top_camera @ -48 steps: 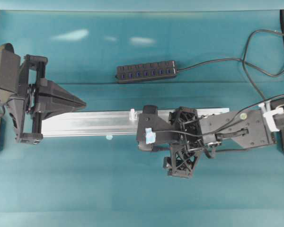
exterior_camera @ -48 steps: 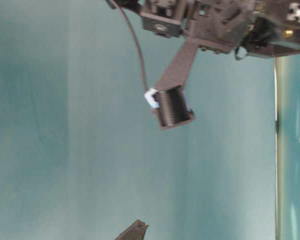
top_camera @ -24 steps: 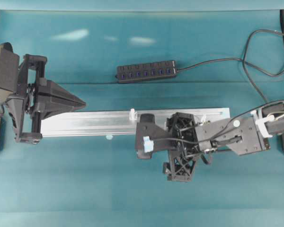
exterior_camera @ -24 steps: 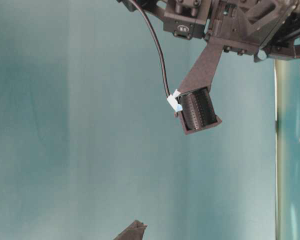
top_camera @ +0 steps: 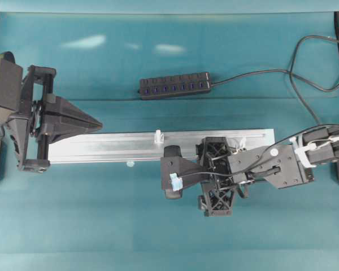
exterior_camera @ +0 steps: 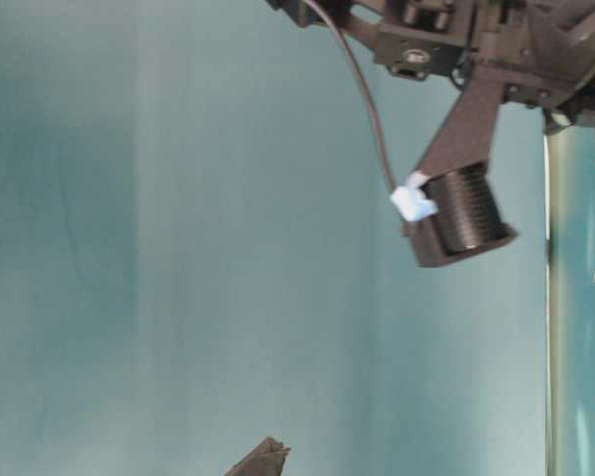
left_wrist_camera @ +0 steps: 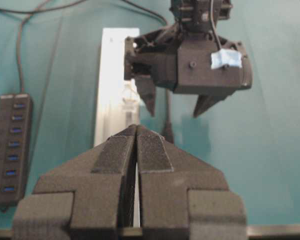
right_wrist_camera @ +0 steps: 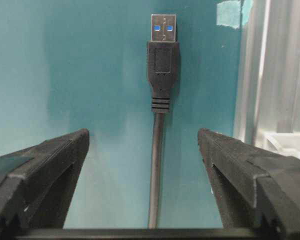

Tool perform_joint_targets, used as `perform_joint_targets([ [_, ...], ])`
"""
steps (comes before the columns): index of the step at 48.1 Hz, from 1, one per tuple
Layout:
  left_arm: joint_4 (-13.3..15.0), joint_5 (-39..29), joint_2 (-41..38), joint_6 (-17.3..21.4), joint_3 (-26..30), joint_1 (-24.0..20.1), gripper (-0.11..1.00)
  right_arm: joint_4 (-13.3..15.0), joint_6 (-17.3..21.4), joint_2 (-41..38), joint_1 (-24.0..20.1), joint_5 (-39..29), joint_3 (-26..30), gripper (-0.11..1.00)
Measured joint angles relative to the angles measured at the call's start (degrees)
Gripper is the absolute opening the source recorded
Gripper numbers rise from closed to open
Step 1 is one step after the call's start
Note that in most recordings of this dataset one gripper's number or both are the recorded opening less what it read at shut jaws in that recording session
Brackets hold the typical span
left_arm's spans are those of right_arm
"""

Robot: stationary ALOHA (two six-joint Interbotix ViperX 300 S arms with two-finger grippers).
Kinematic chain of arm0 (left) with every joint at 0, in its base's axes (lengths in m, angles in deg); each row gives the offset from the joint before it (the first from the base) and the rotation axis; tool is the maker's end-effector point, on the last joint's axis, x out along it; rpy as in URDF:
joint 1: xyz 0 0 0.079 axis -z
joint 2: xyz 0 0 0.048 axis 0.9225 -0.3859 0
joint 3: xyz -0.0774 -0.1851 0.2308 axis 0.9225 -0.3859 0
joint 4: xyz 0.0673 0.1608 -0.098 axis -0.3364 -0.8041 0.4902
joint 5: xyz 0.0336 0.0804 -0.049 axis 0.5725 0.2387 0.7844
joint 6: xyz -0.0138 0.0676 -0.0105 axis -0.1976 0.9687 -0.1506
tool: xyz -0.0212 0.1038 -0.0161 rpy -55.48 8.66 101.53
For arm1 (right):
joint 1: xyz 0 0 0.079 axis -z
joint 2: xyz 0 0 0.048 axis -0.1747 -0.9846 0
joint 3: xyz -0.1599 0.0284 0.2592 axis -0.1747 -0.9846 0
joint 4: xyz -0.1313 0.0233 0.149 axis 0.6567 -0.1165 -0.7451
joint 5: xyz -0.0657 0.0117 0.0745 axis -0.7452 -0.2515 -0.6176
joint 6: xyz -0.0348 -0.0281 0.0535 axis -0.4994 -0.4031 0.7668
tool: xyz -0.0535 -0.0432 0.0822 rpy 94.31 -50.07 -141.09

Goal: Pass the USB cable through three rings with both arms.
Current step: 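Lower the right gripper and grasp the cable just behind the plug, then lift the cable with the right gripper, plug pointing up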

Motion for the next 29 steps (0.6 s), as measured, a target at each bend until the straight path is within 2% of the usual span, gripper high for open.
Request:
perform_joint_targets([
  [29,-0.1,0.0,0.0,0.1,0.0,0.0,0.02,-0.1,-0.1,-0.8,0.2,1.9,-0.9,0.61],
])
